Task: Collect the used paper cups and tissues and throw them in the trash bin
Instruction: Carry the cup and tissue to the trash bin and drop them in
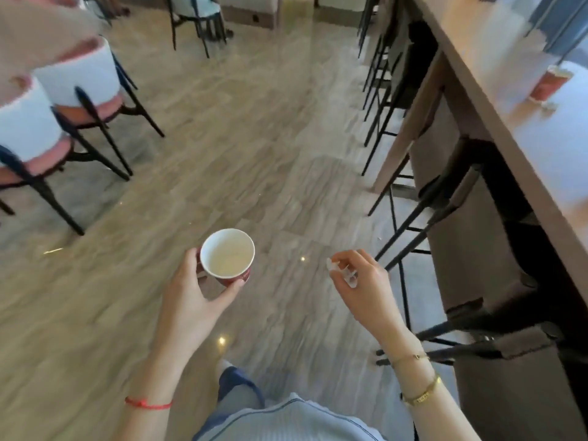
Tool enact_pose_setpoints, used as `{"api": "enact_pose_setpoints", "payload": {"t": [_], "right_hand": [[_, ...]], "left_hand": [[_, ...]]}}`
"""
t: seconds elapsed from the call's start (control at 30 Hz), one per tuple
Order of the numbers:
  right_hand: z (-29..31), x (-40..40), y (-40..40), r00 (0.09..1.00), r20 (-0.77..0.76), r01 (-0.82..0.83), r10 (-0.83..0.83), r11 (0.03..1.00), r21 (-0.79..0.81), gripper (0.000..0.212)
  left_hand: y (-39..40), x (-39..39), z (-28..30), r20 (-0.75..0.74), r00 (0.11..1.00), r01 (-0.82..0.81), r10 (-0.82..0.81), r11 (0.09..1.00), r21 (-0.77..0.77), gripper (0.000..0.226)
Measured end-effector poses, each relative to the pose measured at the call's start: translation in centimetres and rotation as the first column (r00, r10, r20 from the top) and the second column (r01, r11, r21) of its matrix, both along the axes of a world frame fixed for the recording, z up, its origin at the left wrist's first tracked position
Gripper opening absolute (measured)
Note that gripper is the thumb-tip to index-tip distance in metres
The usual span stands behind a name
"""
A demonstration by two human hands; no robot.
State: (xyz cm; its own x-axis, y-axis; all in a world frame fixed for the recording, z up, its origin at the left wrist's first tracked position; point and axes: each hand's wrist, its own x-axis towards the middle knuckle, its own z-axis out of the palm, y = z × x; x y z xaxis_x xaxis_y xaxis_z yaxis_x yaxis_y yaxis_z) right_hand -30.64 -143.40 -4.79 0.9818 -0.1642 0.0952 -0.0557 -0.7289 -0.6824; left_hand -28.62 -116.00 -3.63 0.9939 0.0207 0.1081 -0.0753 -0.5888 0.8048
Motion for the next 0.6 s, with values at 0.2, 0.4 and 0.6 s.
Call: {"api": "enact_pose_setpoints", "payload": {"t": [0.2,0.4,0.6], "right_hand": [[-0.4,11.5,14.2,0.956,0.028,-0.292,0.293,0.956,-0.024,0.018],[-0.3,19.3,29.1,0.848,0.055,-0.527,0.528,0.849,-0.018,0.018],[-1.0,25.2,41.5,0.686,0.028,-0.727,0.727,0.687,-0.013,0.018]], "left_hand": [[13.2,3.6,-0.5,0.025,0.96,-0.279,0.278,0.96,0.02,0.06],[25.9,4.7,-1.0,0.028,0.85,-0.527,0.526,0.848,0.058,0.064],[35.3,4.8,-2.0,0.016,0.696,-0.718,0.718,0.696,0.016,0.064]]}}
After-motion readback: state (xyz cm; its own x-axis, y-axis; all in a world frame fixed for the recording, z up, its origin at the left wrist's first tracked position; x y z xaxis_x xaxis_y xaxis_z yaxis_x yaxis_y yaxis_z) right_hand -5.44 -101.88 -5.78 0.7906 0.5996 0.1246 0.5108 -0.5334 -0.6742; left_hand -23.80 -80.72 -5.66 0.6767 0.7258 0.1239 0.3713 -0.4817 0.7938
